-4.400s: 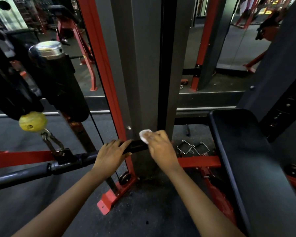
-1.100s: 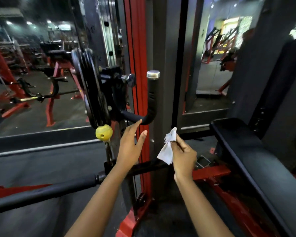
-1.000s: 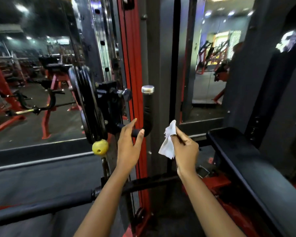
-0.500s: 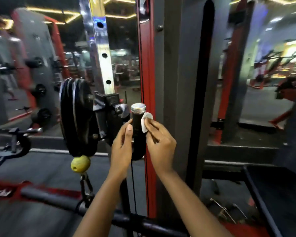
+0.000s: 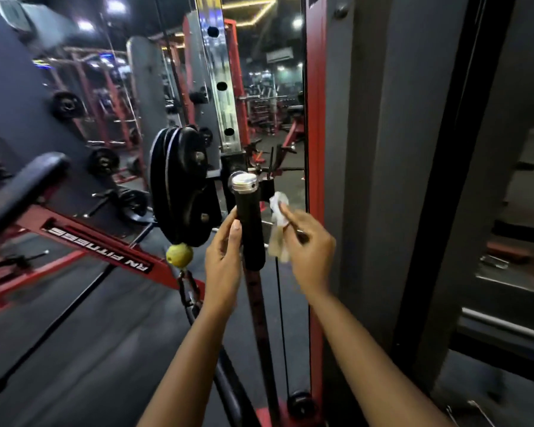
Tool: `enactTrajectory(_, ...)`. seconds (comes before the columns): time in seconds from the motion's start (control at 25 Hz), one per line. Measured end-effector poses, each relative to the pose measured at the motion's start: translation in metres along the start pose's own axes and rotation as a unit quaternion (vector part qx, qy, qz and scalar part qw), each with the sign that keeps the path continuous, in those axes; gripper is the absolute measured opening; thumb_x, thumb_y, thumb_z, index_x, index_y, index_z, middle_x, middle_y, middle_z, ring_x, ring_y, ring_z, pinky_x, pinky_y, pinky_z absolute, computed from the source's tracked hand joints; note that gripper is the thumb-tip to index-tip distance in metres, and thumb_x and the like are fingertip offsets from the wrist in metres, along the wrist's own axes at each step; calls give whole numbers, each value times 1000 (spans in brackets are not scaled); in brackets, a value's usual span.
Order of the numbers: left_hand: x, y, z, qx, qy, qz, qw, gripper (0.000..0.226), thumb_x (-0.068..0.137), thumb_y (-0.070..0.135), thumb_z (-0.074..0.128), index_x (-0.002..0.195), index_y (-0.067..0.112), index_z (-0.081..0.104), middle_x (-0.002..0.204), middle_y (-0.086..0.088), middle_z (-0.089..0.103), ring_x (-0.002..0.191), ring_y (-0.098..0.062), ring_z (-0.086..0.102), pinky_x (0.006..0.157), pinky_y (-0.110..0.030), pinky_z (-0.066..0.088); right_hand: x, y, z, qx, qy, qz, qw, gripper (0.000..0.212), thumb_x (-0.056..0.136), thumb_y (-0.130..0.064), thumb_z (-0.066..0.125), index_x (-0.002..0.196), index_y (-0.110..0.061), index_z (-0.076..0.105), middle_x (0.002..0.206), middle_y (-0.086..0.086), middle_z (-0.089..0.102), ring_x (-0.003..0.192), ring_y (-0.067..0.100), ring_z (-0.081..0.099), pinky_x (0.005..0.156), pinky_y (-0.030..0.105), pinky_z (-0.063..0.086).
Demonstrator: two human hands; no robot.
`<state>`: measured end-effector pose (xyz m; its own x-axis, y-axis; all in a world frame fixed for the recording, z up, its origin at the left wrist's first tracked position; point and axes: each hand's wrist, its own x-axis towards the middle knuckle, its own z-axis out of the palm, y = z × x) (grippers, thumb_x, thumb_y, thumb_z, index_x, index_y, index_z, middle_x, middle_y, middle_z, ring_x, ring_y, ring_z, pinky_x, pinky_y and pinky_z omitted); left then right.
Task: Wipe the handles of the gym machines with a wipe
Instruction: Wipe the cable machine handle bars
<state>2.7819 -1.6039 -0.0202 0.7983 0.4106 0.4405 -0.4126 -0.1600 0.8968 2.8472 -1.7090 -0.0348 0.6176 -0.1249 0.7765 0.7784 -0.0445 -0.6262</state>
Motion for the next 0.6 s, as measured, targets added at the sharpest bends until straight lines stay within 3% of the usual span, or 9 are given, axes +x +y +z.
enactTrajectory(0.08,-2,3,4,10,17,-2,1000,37,83,51,44,119,45,52,132,6,56,124,-6,50,107,-44,40,25,-12,7,34,-38,41,998,36,82,7,59,113,-11,65,101,-15,62,90,6,64,71,18,51)
enactTrajectory(0.12,-2,4,6,10,22,-4,1000,37,83,51,44,118,44,52,131,6,57,123,-5,50,106,-44,40,27,-16,11,45,-64,50,996,35,83,6,57,114,-9,64,101,-15,61,93,6,63,75,20,51)
enactTrajectory(0.2,-3,5,8,16,28,-2,999,36,83,49,44,117,44,53,131,6,57,122,-5,50,106,-44,41,14,-15,15,60,-72,55,994,33,82,7,58,112,-5,64,101,-12,61,98,-6,58,83,11,49)
enactTrajectory(0.32,-4,4,10,23,39,2,999,37,81,47,48,118,44,50,131,6,55,123,-6,50,107,-45,39,-22,7,12,65,-63,78,993,30,82,3,61,109,-8,64,97,-11,64,90,-17,58,80,7,48)
enactTrajectory(0.44,-5,-1,9,35,42,-6,998,42,79,48,53,121,44,50,127,8,57,121,-7,52,106,-45,40,-51,32,8,51,-100,134,985,30,83,-1,62,108,-18,62,96,-8,67,89,-5,62,80,21,54)
enactTrajectory(0.6,-2,-8,4,76,59,12,995,49,78,40,62,126,41,51,117,3,62,114,-12,58,100,-46,46,-41,47,0,90,-124,167,974,31,82,-1,63,104,-23,63,99,-10,67,92,-9,62,82,14,51)
